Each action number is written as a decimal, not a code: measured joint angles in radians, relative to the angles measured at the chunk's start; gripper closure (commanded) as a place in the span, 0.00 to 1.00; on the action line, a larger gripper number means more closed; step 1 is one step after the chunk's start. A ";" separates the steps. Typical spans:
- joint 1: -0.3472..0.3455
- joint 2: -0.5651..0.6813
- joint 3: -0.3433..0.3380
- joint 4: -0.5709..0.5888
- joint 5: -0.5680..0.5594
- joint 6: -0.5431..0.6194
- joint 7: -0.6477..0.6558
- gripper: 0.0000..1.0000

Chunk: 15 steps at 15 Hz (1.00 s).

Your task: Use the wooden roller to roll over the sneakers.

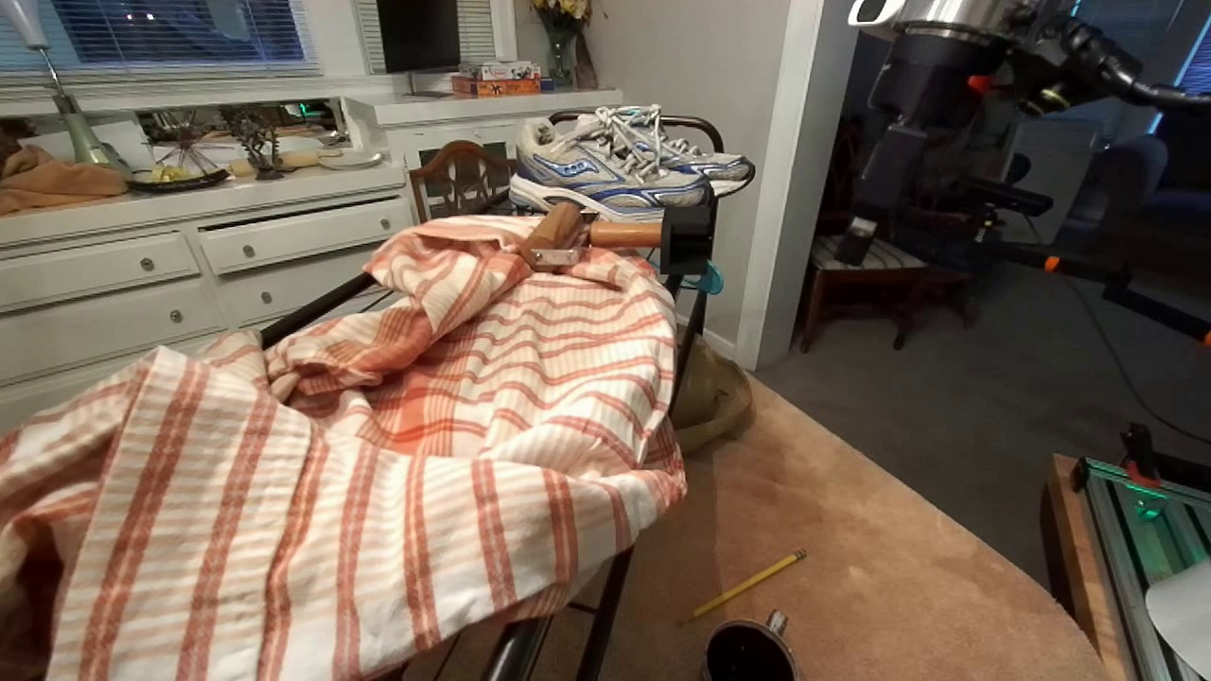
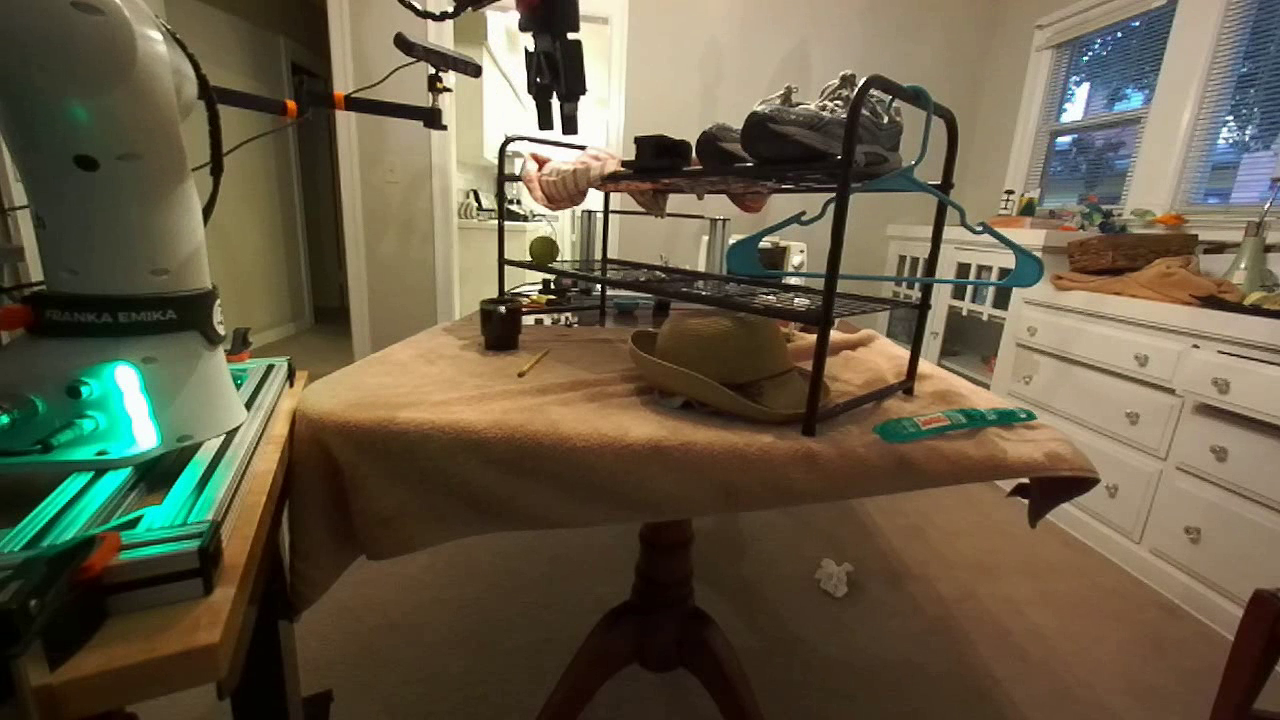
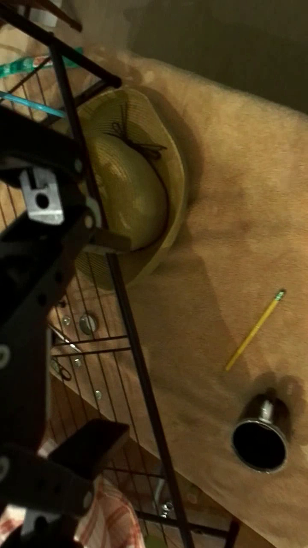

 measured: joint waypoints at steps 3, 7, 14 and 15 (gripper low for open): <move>0.001 0.015 -0.002 -0.048 0.000 0.191 -0.050 0.00; 0.019 0.025 -0.017 -0.102 0.006 0.392 -0.096 0.00; 0.089 0.025 -0.065 -0.133 0.029 0.500 -0.152 0.00; 0.090 0.025 -0.065 -0.134 0.029 0.502 -0.152 0.00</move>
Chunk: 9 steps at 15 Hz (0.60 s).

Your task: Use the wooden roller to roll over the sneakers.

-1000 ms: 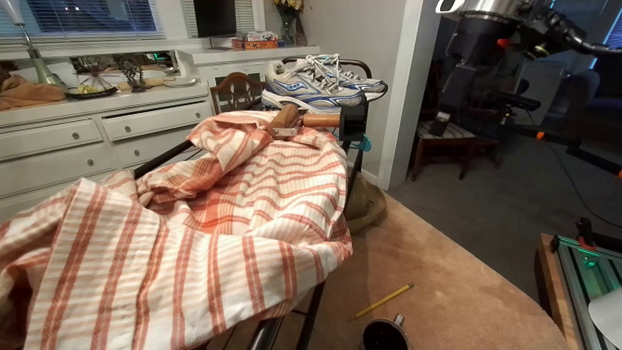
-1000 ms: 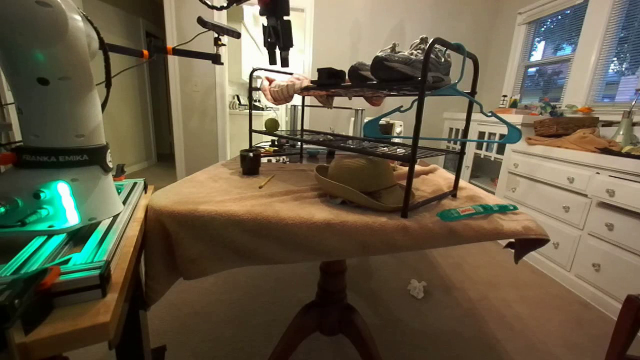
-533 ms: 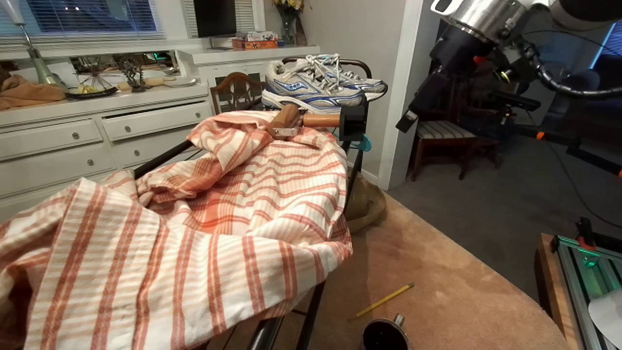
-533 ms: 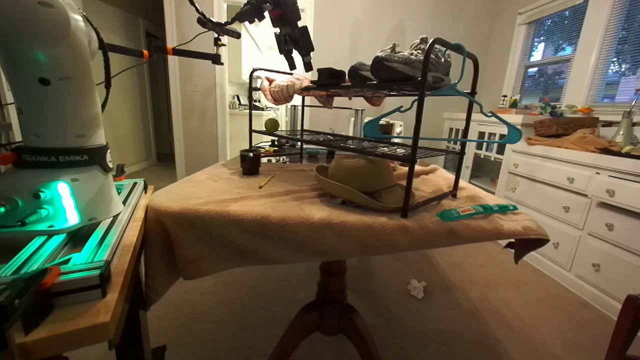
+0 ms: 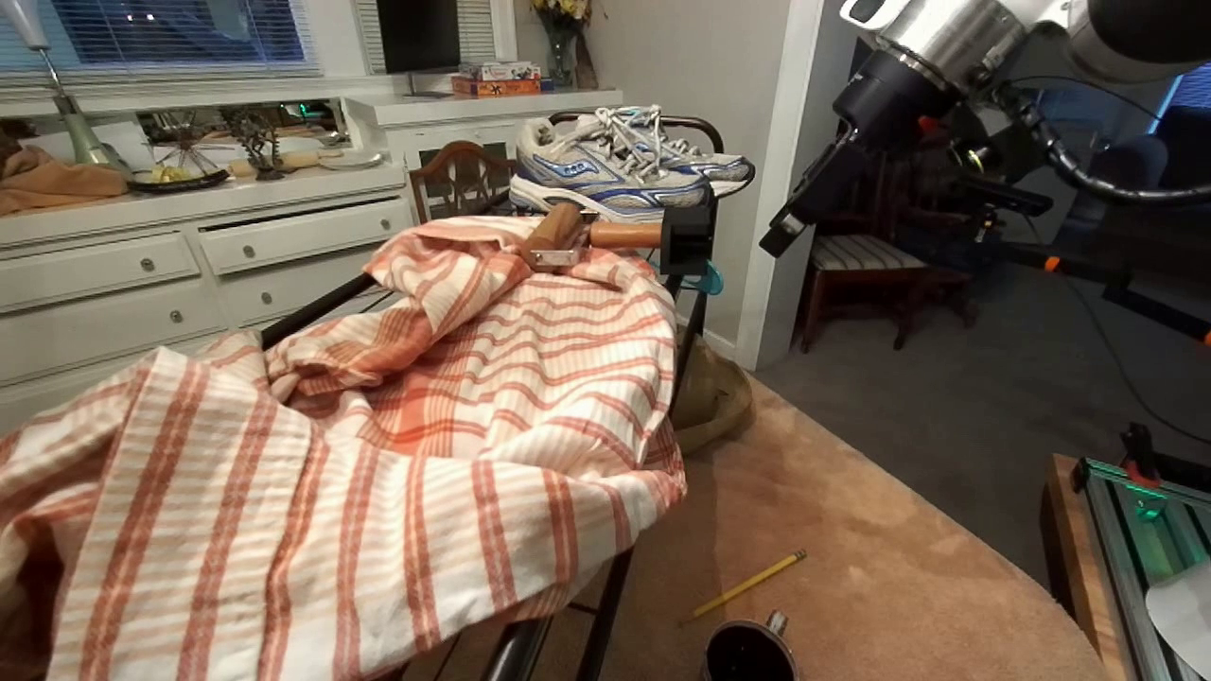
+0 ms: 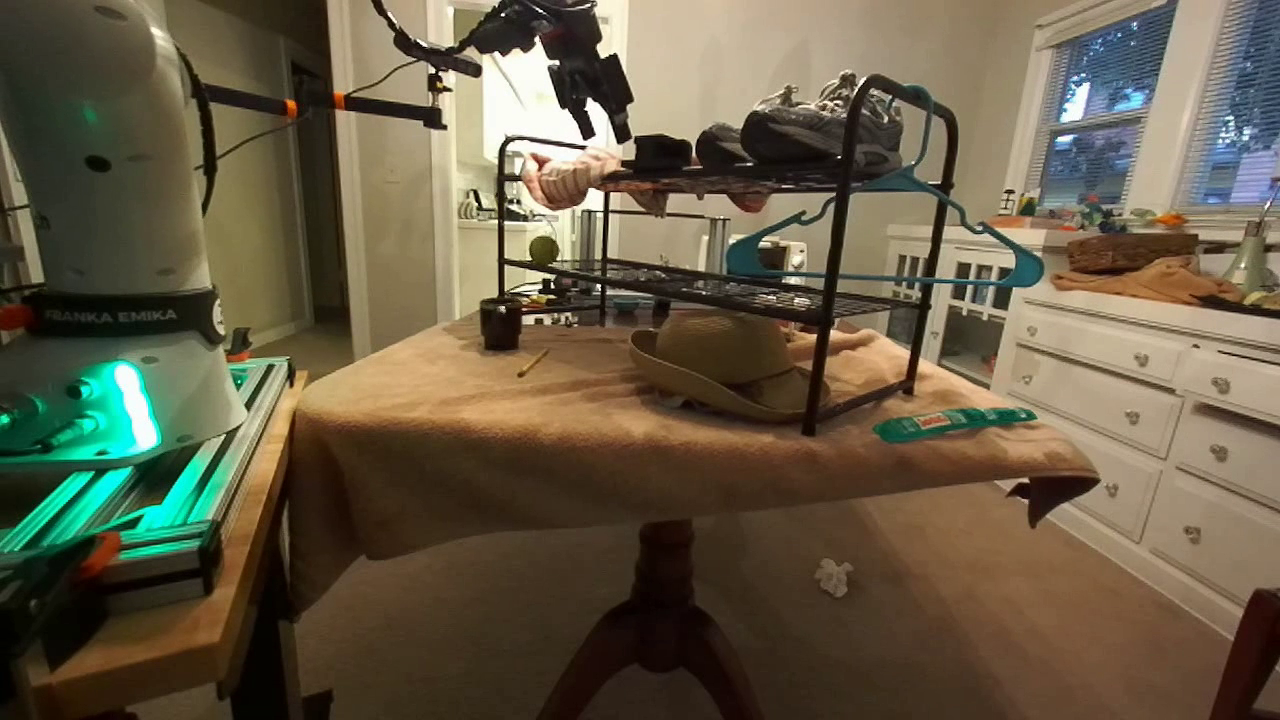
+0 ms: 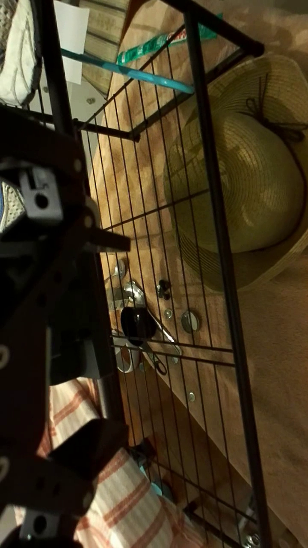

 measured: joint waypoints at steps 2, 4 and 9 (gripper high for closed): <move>0.001 0.000 -0.001 -0.002 0.000 0.002 -0.001 0.00; 0.006 0.000 -0.005 -0.003 0.000 0.009 -0.004 0.00; 0.089 0.014 -0.070 0.005 0.020 0.078 -0.124 0.00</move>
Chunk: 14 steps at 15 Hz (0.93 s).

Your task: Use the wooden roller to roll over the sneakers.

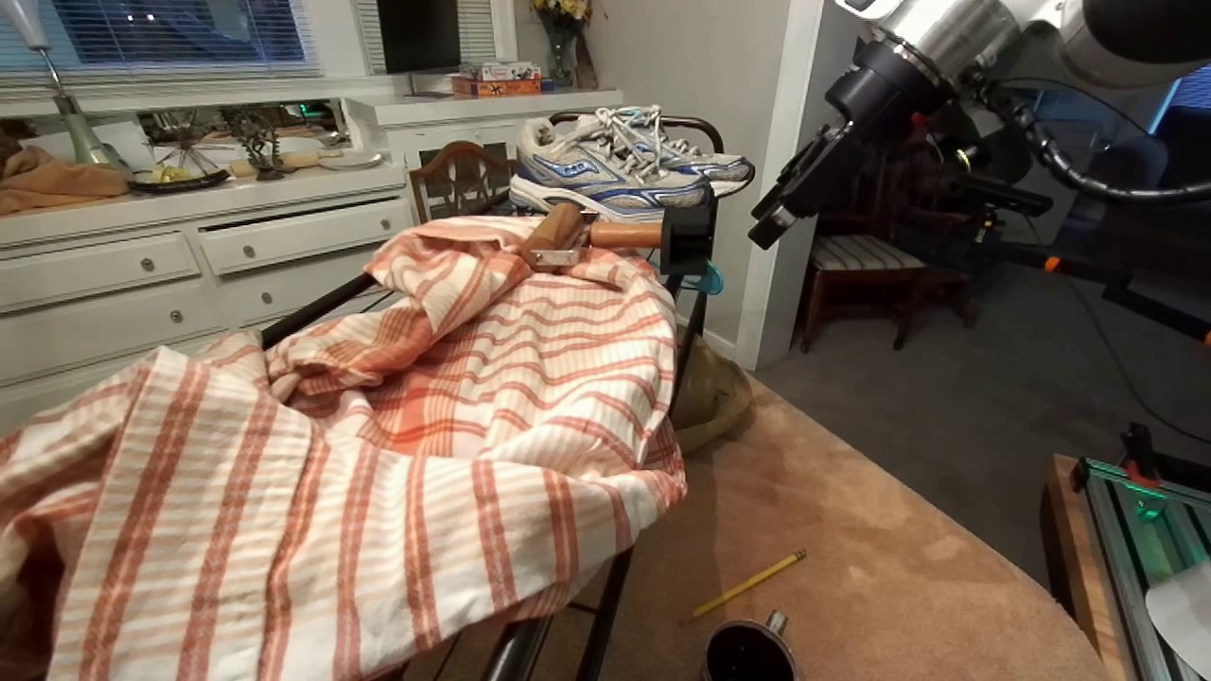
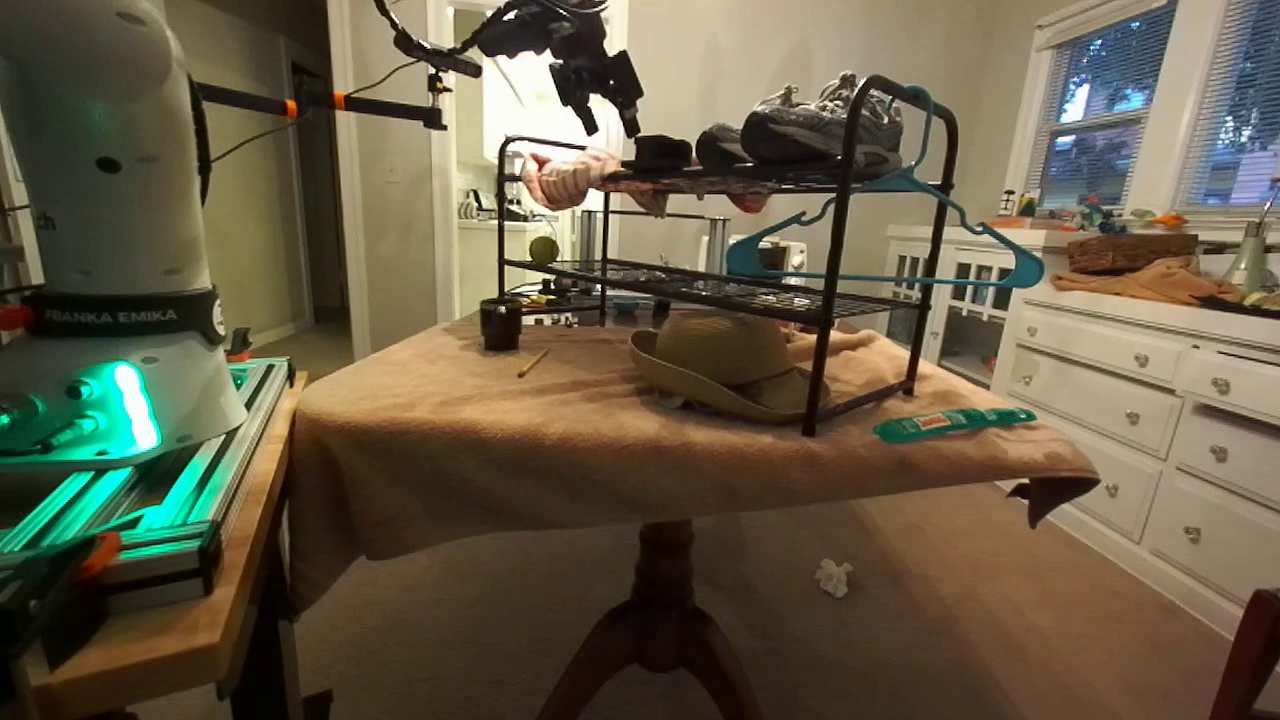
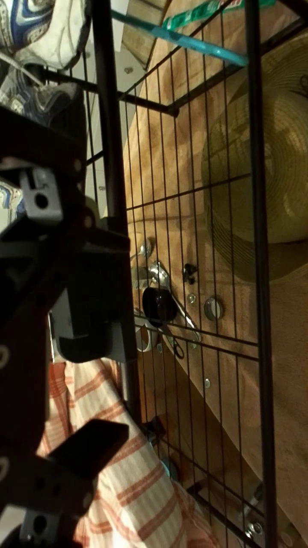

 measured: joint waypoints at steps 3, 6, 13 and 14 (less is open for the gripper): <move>0.067 0.017 -0.060 0.016 0.022 0.004 -0.094 0.00; 0.107 0.037 -0.104 0.020 0.041 0.023 -0.174 0.00; 0.121 0.073 -0.144 0.022 0.046 0.091 -0.244 0.00; 0.127 0.077 -0.148 0.022 0.052 0.095 -0.246 0.00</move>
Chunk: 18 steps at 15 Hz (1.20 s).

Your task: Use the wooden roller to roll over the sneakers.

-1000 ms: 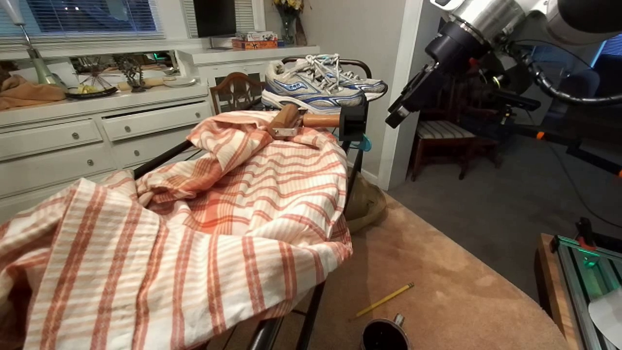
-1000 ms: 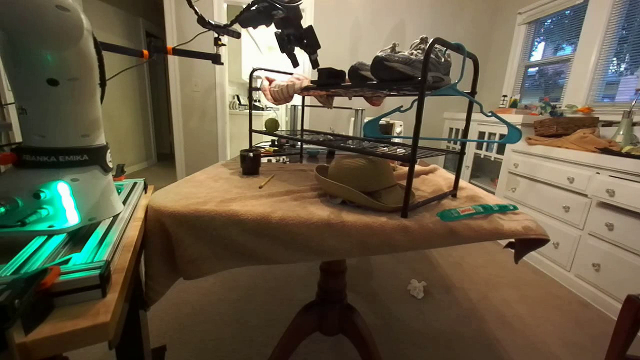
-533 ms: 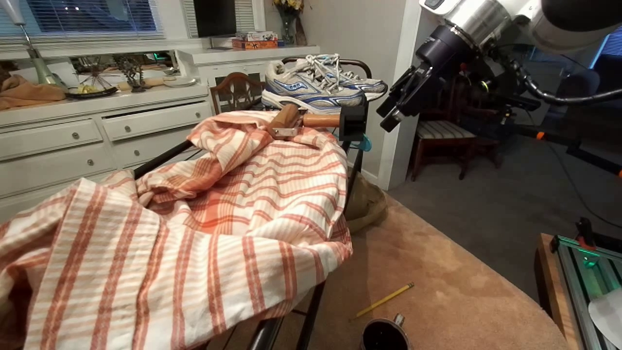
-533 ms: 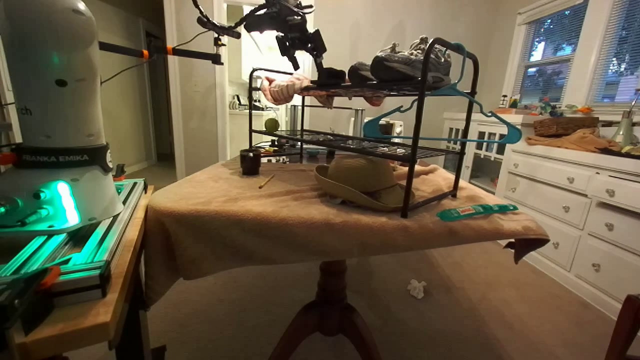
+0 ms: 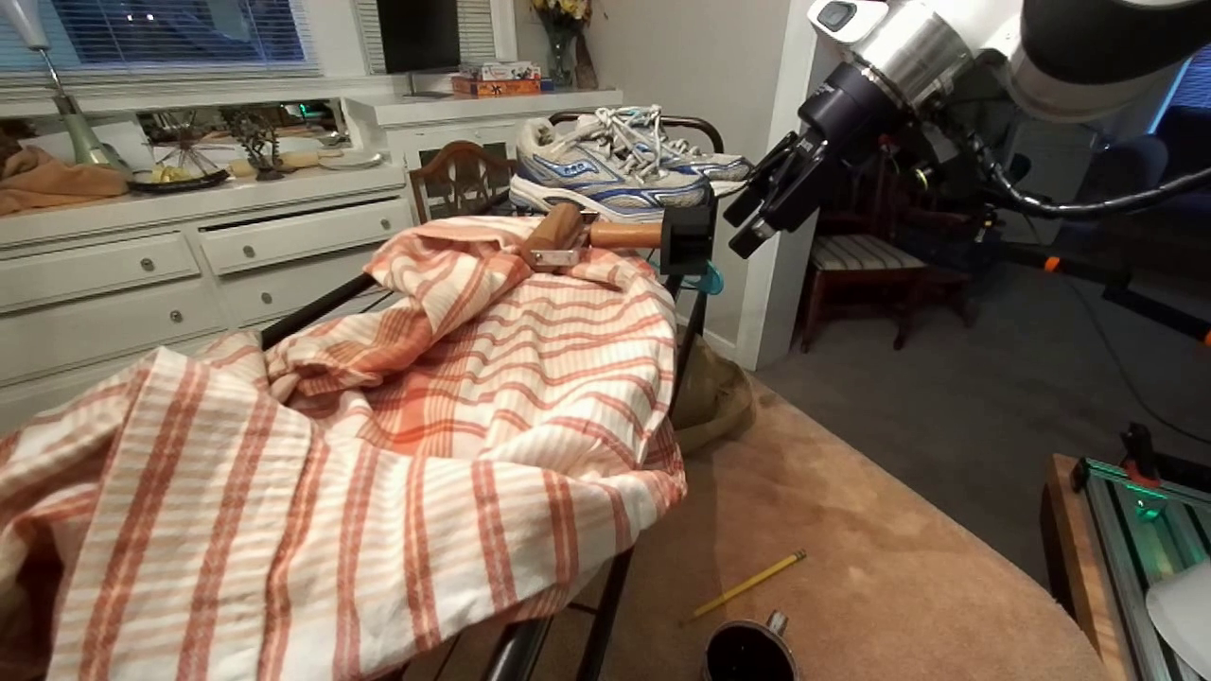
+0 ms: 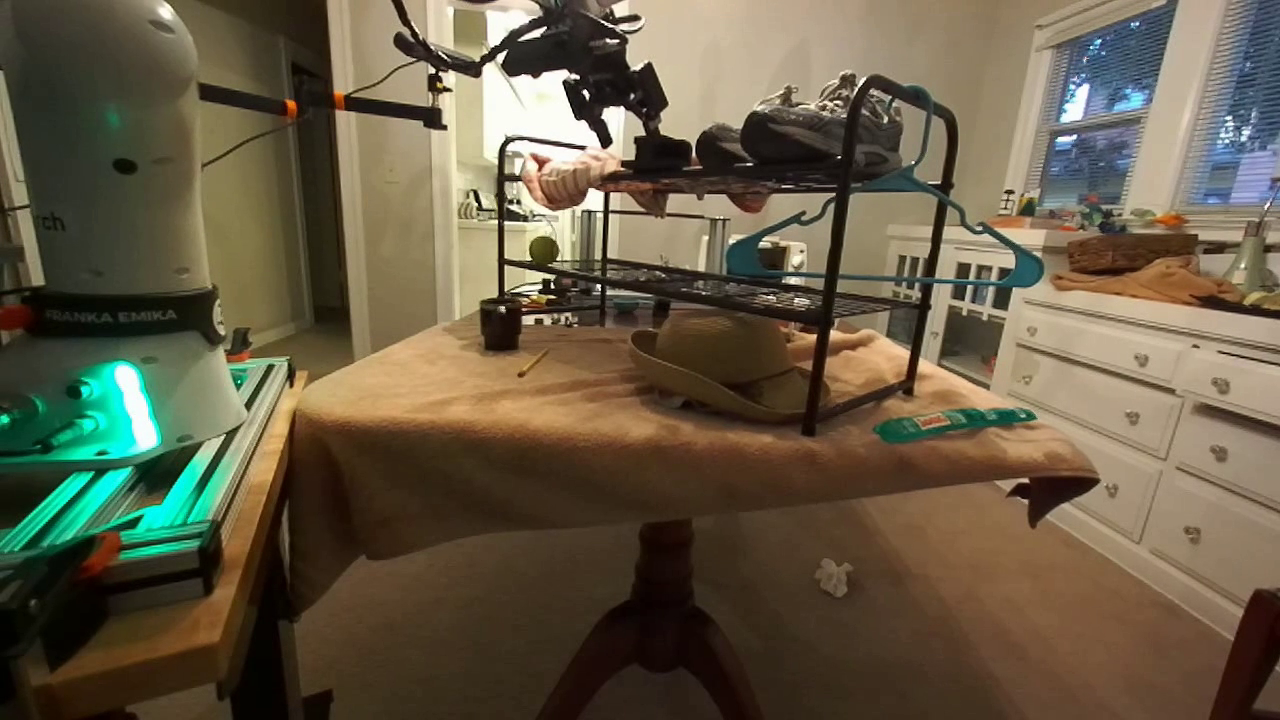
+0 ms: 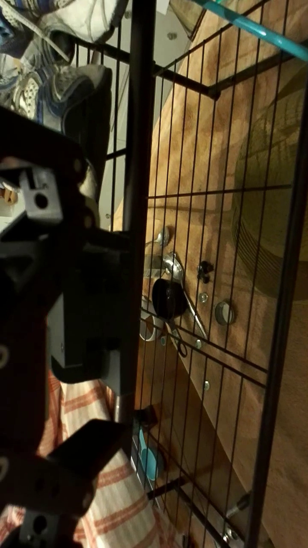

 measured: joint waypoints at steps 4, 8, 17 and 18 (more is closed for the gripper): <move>0.028 0.018 -0.012 0.000 0.031 0.042 -0.003 0.00; 0.046 0.040 -0.021 0.000 0.038 0.122 -0.003 0.00; 0.125 0.051 -0.097 0.001 0.052 0.152 -0.012 0.00; 0.127 0.051 -0.099 0.002 0.053 0.152 -0.012 0.00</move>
